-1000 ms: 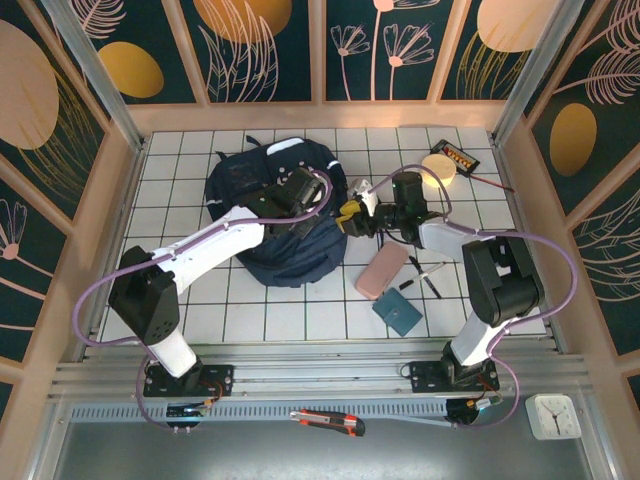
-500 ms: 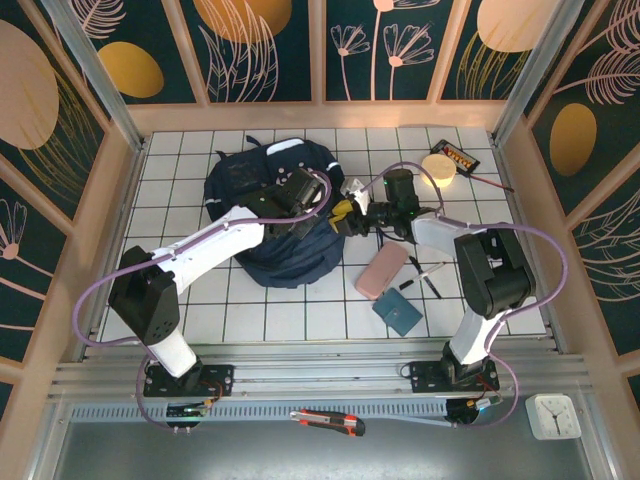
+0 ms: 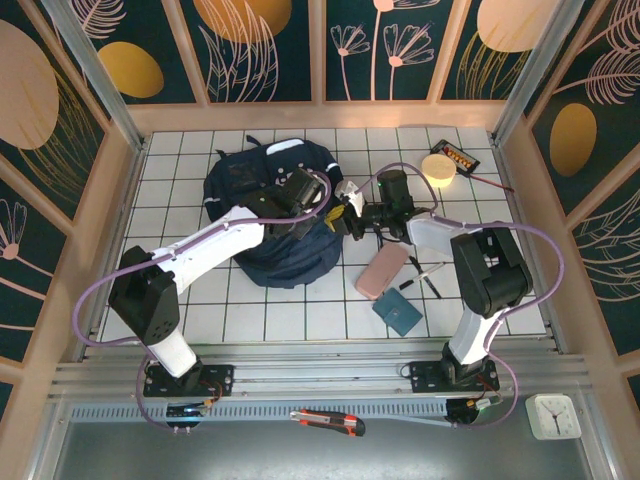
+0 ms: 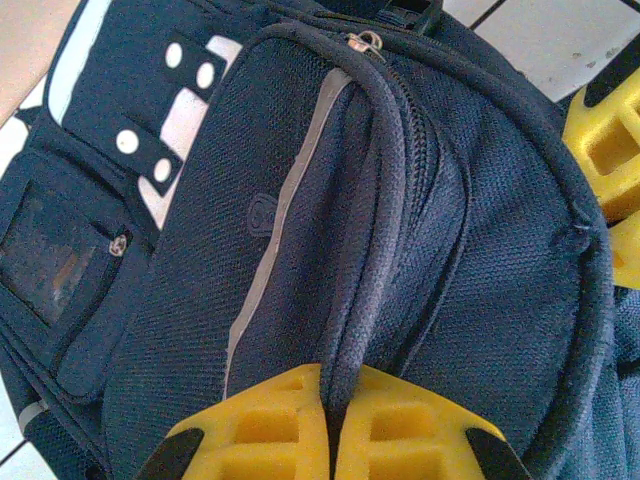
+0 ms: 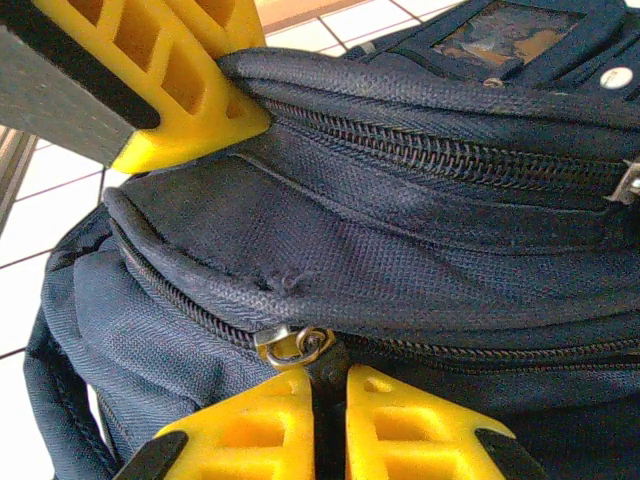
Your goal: Pack the student bag
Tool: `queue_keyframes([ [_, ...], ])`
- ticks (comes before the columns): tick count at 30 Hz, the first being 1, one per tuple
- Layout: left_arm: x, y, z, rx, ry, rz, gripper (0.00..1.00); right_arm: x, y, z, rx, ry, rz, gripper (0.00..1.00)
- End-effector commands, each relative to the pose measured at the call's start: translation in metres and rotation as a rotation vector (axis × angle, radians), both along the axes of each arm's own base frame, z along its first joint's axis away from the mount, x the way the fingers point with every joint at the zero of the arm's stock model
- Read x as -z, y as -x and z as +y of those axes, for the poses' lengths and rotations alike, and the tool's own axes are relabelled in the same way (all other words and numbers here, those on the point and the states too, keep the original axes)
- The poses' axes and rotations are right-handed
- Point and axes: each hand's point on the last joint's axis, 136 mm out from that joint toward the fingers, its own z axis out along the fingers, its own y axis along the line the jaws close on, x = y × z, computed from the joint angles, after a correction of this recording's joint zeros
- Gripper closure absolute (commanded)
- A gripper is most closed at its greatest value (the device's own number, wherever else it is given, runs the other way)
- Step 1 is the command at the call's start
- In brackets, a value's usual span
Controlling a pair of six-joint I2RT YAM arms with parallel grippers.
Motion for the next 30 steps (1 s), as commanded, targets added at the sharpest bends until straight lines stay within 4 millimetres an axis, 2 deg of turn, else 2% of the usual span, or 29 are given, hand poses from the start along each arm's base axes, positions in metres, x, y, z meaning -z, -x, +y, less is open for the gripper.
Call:
queue_keyframes([
  [1, -0.010, -0.002, 0.014, -0.034, -0.023, -0.049, 1.00, -0.015, 0.005, -0.008, 0.030, 0.002, -0.025, 0.88],
  [3, -0.007, 0.000, 0.017, -0.036, -0.031, -0.049, 1.00, -0.019, 0.006, -0.013, 0.049, 0.008, -0.030, 0.88],
  [9, 0.004, 0.007, 0.028, -0.043, -0.061, -0.039, 1.00, -0.031, 0.008, -0.025, 0.088, 0.035, -0.044, 1.00],
  [12, 0.002, 0.008, 0.029, -0.048, -0.050, -0.043, 1.00, -0.037, 0.014, -0.027, 0.084, 0.031, -0.040, 1.00],
  [19, -0.003, 0.007, 0.026, -0.048, -0.021, -0.051, 1.00, -0.036, 0.028, -0.024, 0.044, 0.018, 0.007, 1.00],
  [20, -0.005, 0.008, 0.025, -0.041, -0.015, -0.053, 1.00, -0.034, 0.029, -0.023, 0.037, 0.026, 0.012, 0.97],
  [23, -0.007, 0.009, 0.025, -0.032, -0.008, -0.063, 1.00, -0.024, 0.021, -0.023, 0.054, 0.060, -0.045, 0.59],
  [24, -0.007, 0.010, 0.026, -0.030, -0.012, -0.062, 1.00, -0.022, 0.015, -0.024, 0.068, 0.070, -0.082, 0.54],
  [30, -0.005, 0.014, 0.029, -0.017, -0.033, -0.053, 1.00, -0.008, -0.011, -0.011, 0.053, 0.112, -0.138, 0.51],
])
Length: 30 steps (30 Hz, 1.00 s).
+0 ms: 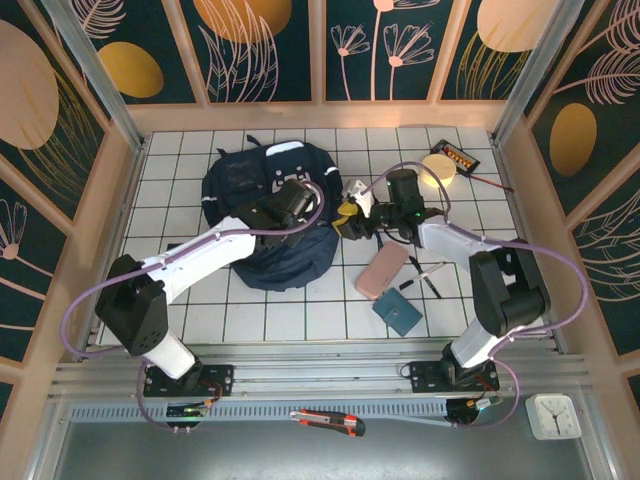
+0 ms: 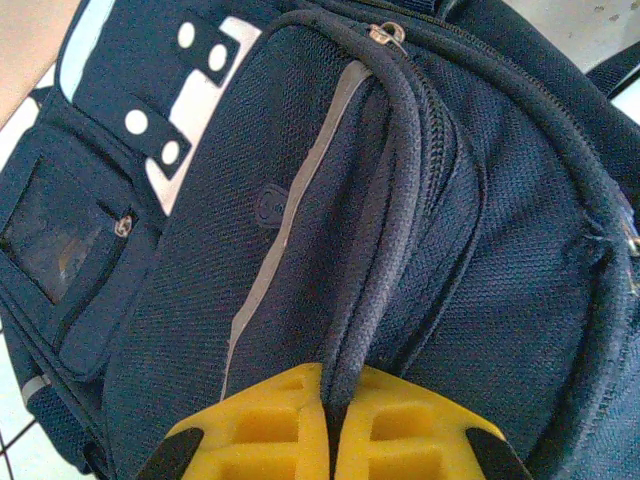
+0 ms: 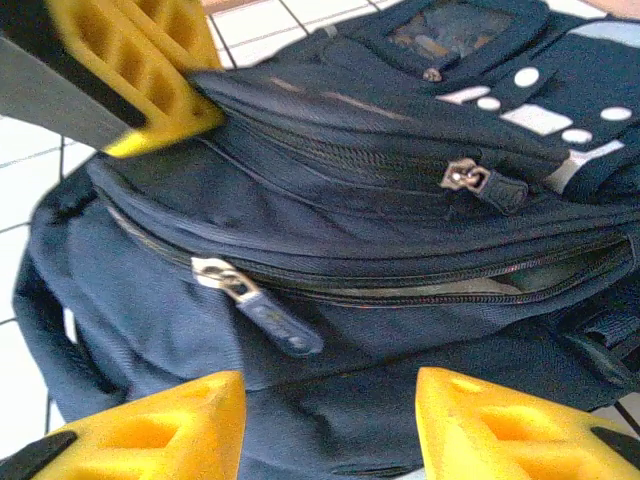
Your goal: Pack the student bag
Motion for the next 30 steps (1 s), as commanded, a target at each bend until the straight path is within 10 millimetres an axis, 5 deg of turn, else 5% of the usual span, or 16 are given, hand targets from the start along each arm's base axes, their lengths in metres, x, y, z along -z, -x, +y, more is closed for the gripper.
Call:
queue_keyframes([
  [1, -0.014, 0.000, 0.011, -0.017, -0.013, -0.032, 1.00, 0.005, -0.015, 0.012, -0.016, 0.028, -0.076, 0.51],
  [13, -0.015, -0.007, 0.006, -0.013, -0.021, -0.035, 1.00, 0.021, -0.009, 0.042, -0.084, 0.048, -0.066, 0.48],
  [30, -0.012, -0.017, 0.003, -0.030, -0.034, -0.033, 1.00, -0.006, 0.040, 0.068, -0.202, -0.098, 0.003, 0.48],
])
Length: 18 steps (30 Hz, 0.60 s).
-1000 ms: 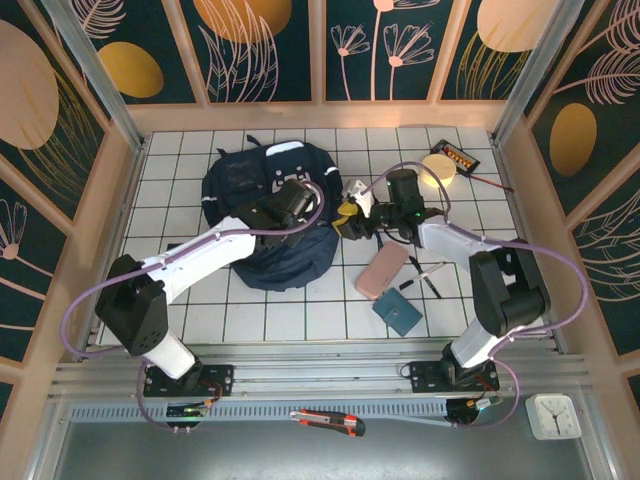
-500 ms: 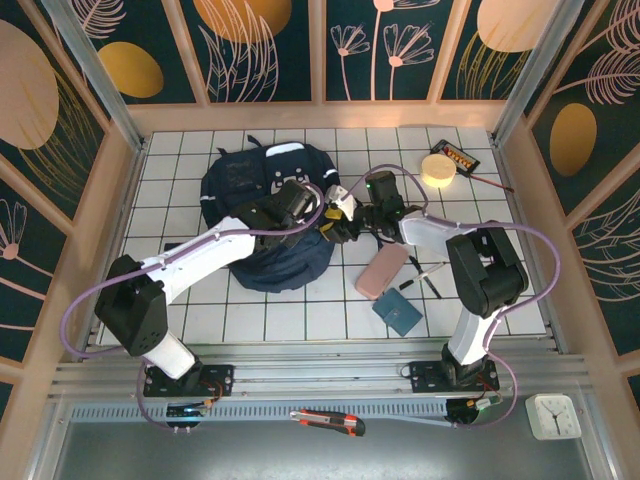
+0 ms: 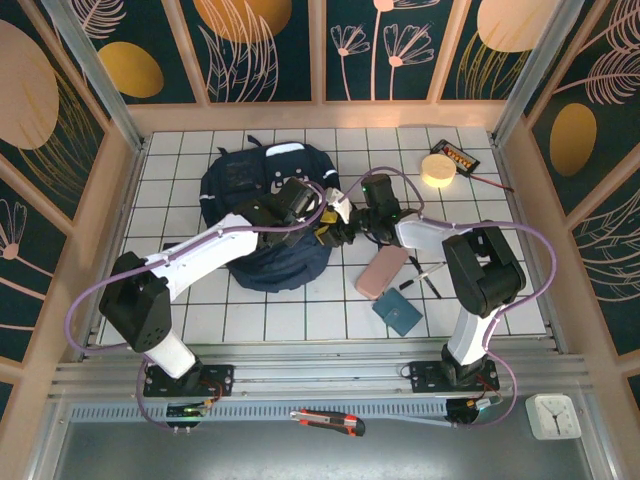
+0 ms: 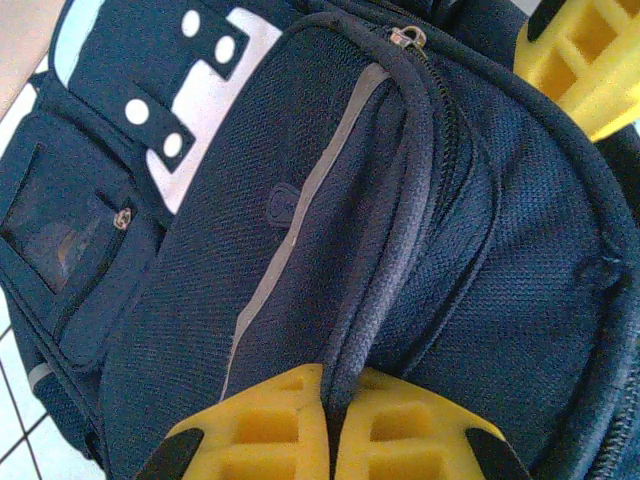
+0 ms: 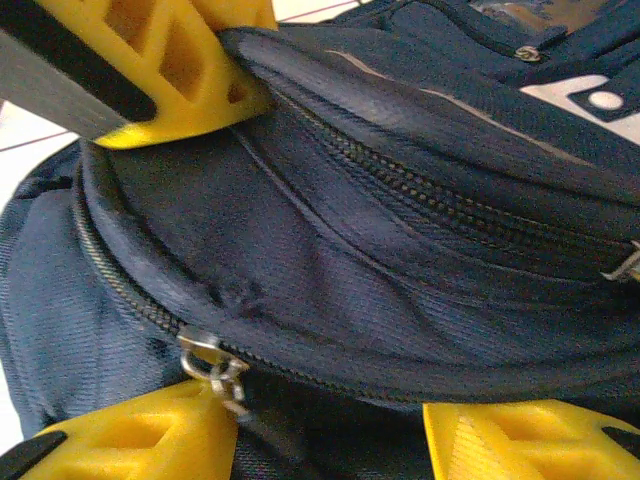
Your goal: Pack the student bag
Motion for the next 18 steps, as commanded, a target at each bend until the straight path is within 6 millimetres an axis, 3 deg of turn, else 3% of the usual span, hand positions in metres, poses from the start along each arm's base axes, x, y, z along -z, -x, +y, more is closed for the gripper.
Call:
queue_keyframes([
  [1, -0.017, -0.016, -0.002, -0.028, 0.019, -0.058, 1.00, -0.033, 0.028, 0.021, -0.098, -0.093, -0.022, 0.48],
  [8, -0.021, -0.019, -0.006, -0.032, 0.042, -0.060, 1.00, -0.037, 0.033, 0.027, -0.093, -0.097, -0.011, 0.55],
  [18, -0.021, -0.014, -0.001, -0.052, 0.053, -0.055, 1.00, -0.038, 0.026, 0.015, -0.030, -0.070, 0.009, 0.94],
])
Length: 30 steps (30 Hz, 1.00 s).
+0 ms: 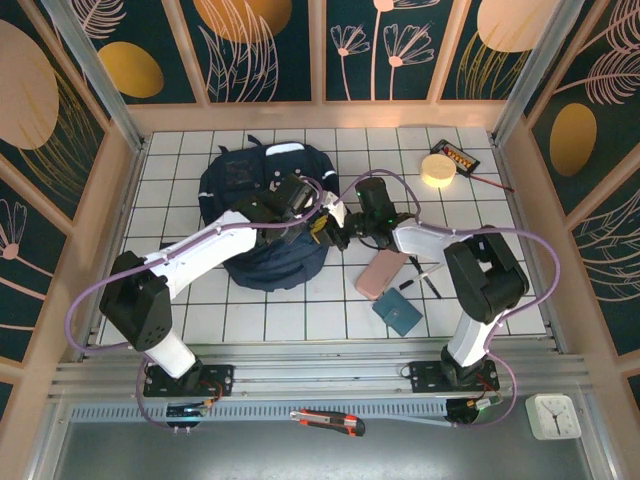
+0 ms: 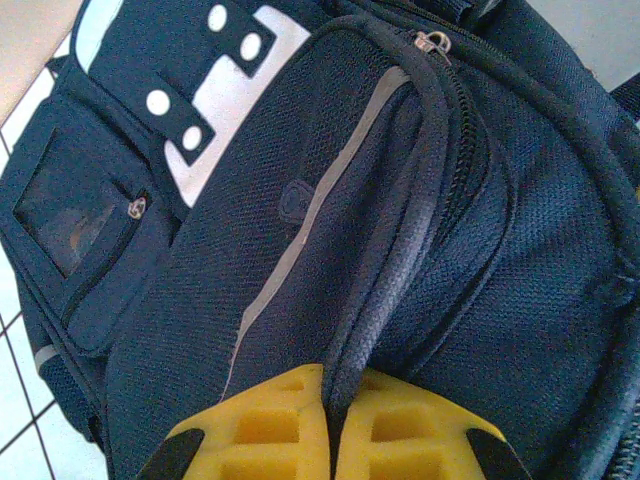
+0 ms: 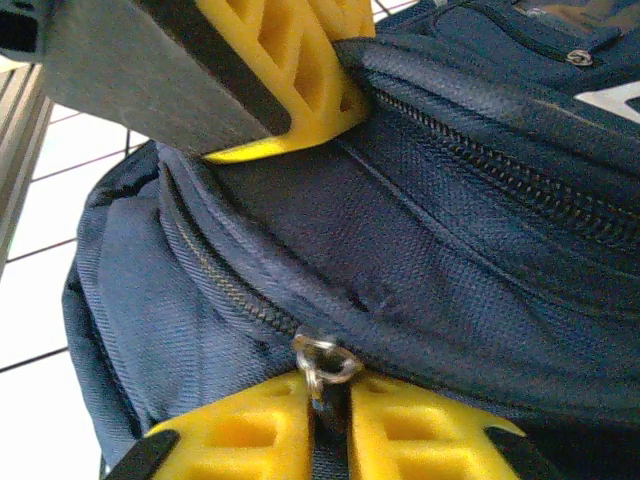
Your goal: Pack the student bag
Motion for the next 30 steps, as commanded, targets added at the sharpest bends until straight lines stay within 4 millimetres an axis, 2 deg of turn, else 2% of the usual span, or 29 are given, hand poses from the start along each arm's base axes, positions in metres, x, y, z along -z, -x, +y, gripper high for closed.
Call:
queue_keyframes([
  [1, -0.016, -0.009, -0.006, -0.020, 0.047, -0.055, 1.00, -0.026, 0.006, 0.002, -0.020, -0.052, -0.041, 0.98],
  [5, -0.013, -0.007, -0.001, -0.026, 0.027, -0.051, 1.00, -0.030, 0.001, -0.005, 0.013, -0.029, -0.043, 1.00],
  [14, -0.002, 0.000, 0.013, -0.035, -0.027, -0.054, 1.00, -0.014, -0.012, -0.034, 0.122, 0.227, -0.066, 1.00],
  [22, 0.005, 0.002, 0.018, -0.030, -0.051, -0.056, 1.00, -0.008, -0.006, -0.050, 0.083, 0.396, -0.029, 1.00],
  [27, 0.005, 0.001, 0.017, -0.024, -0.047, -0.061, 1.00, -0.024, -0.005, -0.055, 0.099, 0.406, -0.049, 1.00],
  [30, 0.005, 0.001, 0.014, -0.016, -0.036, -0.062, 1.00, -0.037, 0.001, -0.051, 0.056, 0.289, -0.027, 1.00],
])
